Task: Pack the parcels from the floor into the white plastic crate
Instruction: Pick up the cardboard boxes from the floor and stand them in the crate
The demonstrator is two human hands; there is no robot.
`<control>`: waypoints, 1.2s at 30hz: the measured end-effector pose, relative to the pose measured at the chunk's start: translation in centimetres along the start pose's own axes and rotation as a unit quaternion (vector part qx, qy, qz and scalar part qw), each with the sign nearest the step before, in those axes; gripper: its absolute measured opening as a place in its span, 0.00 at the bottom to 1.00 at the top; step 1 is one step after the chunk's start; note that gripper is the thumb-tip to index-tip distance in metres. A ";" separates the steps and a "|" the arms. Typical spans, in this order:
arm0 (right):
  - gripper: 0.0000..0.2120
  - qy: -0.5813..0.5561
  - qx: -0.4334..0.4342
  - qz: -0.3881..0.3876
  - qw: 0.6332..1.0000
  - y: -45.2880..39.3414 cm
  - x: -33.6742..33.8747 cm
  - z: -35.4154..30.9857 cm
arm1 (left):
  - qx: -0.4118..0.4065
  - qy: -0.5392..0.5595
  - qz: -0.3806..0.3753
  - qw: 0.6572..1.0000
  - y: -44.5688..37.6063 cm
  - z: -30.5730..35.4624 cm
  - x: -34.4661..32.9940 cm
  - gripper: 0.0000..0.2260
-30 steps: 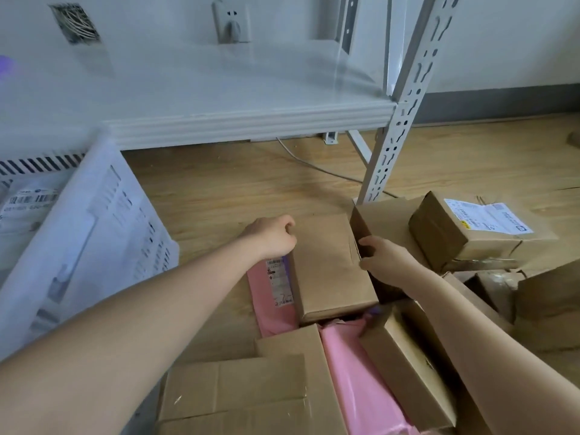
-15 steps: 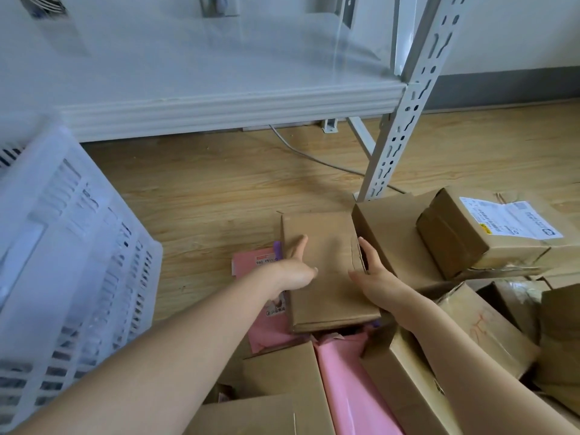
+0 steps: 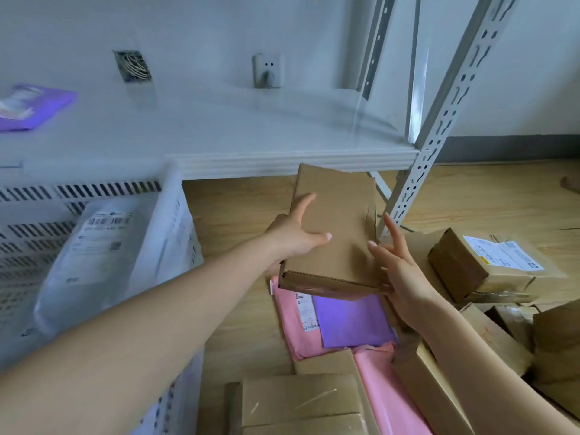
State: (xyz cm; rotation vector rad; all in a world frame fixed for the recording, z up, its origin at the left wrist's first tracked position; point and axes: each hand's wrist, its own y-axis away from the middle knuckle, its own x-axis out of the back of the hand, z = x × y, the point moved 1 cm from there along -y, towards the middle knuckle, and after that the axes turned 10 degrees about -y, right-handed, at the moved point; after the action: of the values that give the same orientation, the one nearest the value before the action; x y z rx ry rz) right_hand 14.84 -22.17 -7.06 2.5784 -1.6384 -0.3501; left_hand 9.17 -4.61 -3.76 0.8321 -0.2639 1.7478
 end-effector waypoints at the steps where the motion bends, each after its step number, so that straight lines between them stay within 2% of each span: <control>1: 0.24 -0.002 0.016 -0.002 1.000 0.5 -1.1 -0.7 | -0.016 -0.012 0.011 1.000 0.8 0.2 1.6 0.35; 9: 0.28 -0.072 0.060 -0.027 0.995 3.9 -10.4 -5.7 | -0.102 -0.054 0.094 0.989 7.1 0.8 14.0 0.33; 14: 0.33 -0.095 0.058 -0.034 0.993 5.6 -16.1 -6.6 | -0.129 0.027 0.077 0.988 10.6 -2.2 19.5 0.33; 19: 0.29 -0.130 0.065 -0.074 0.987 6.6 -22.8 -5.1 | -0.125 0.090 0.081 0.985 12.8 -6.9 25.0 0.33; 23: 0.22 -0.184 0.046 -0.090 0.978 7.3 -26.6 -3.8 | -0.119 0.125 0.063 0.983 14.3 -10.3 28.3 0.31; 26: 0.25 -0.229 0.041 -0.124 0.965 7.3 -28.7 -3.8 | -0.101 0.155 0.053 0.981 15.1 -12.2 29.9 0.30; 27: 0.27 -0.232 0.034 -0.131 0.963 7.3 -29.3 -3.9 | -0.105 0.141 0.061 0.983 15.3 -12.7 30.1 0.30; 30: 0.42 -0.233 0.004 -0.145 0.962 6.7 -30.7 -3.8 | -0.114 0.008 0.079 0.990 15.9 -13.9 29.9 0.29; 33: 0.47 -0.248 -0.025 -0.161 0.955 6.3 -32.0 -3.5 | -0.076 -0.017 0.068 0.995 16.3 -14.4 28.9 0.27; 36: 0.46 -0.253 -0.020 -0.190 0.948 6.2 -33.4 -3.1 | -0.020 -0.039 0.092 0.995 16.2 -14.0 28.5 0.42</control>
State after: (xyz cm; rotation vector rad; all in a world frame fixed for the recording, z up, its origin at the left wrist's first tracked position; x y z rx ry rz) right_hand -3.50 5.01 2.24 2.9267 -1.1906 -1.1386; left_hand -14.69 18.98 8.31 0.8718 -0.4378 1.8758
